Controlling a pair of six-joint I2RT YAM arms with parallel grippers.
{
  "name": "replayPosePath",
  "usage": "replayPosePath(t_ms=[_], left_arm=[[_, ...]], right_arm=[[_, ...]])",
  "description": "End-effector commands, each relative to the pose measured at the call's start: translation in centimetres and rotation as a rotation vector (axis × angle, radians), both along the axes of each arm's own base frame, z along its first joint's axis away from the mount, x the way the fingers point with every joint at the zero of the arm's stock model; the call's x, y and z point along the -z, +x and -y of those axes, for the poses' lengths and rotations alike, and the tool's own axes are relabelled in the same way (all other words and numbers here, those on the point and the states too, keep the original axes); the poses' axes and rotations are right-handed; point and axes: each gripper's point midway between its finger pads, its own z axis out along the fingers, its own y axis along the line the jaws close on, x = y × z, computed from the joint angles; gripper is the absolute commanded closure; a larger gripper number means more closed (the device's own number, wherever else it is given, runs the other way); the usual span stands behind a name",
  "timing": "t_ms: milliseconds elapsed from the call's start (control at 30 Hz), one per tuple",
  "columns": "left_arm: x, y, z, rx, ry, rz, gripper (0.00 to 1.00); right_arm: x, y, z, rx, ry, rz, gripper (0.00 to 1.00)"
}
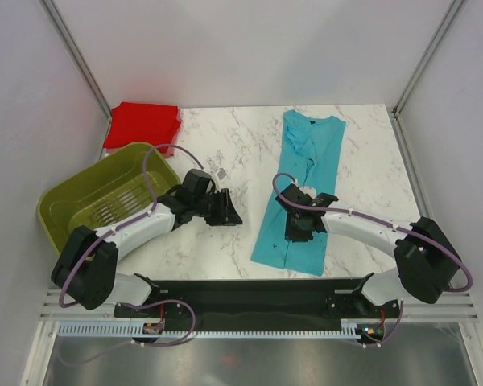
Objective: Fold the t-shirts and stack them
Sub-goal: Fold the tshirt
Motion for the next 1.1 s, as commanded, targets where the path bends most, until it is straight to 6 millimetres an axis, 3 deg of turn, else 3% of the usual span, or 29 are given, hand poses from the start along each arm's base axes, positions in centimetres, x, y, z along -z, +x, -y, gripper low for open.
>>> replayPosePath(t_ms=[0,167,333,467,700,900,933,1000,1033,1067], left_arm=[[-1.3,-1.0,0.5,0.093,-0.04,0.011,0.61],[0.0,-1.7,-0.1,0.091,-0.019,-0.012,0.61],[0.7,-2.1,-0.7,0.071,0.002,-0.012,0.6],[1.1,-2.5,-0.8,0.072,0.016,-0.012,0.59],[1.6,-4.5,1.1,0.126,0.001,-0.015,0.54],[1.2,-3.4,1.8,0.115,-0.008,-0.007,0.54],[0.3,-2.9,2.4,0.123,-0.028,0.004,0.53],[-0.5,-2.3,2.8,0.122,-0.041,0.019,0.53],[-0.7,-1.8,3.2,0.119,-0.042,0.024,0.53],[-0.6,-1.7,3.3,0.12,-0.04,0.02,0.52]], right_arm=[[0.1,-1.4,-0.1,0.066,0.024,0.007,0.74],[2.5,-4.5,0.1,0.036,-0.003,-0.048,0.75],[3.7,-6.3,0.6,0.029,-0.04,-0.065,0.77],[3.8,-7.1,1.3,0.033,-0.098,-0.062,0.8],[4.0,-8.9,1.8,0.01,-0.131,-0.067,0.8],[0.3,-6.7,-0.2,-0.029,-0.08,0.037,0.8],[-1.1,-5.6,-0.9,-0.049,-0.069,0.072,0.78],[-2.1,-2.9,-0.5,-0.026,-0.071,0.096,0.8],[-3.7,-0.2,-0.2,-0.019,-0.065,0.134,0.81],[-4.2,1.2,0.0,-0.024,-0.079,0.14,0.81]])
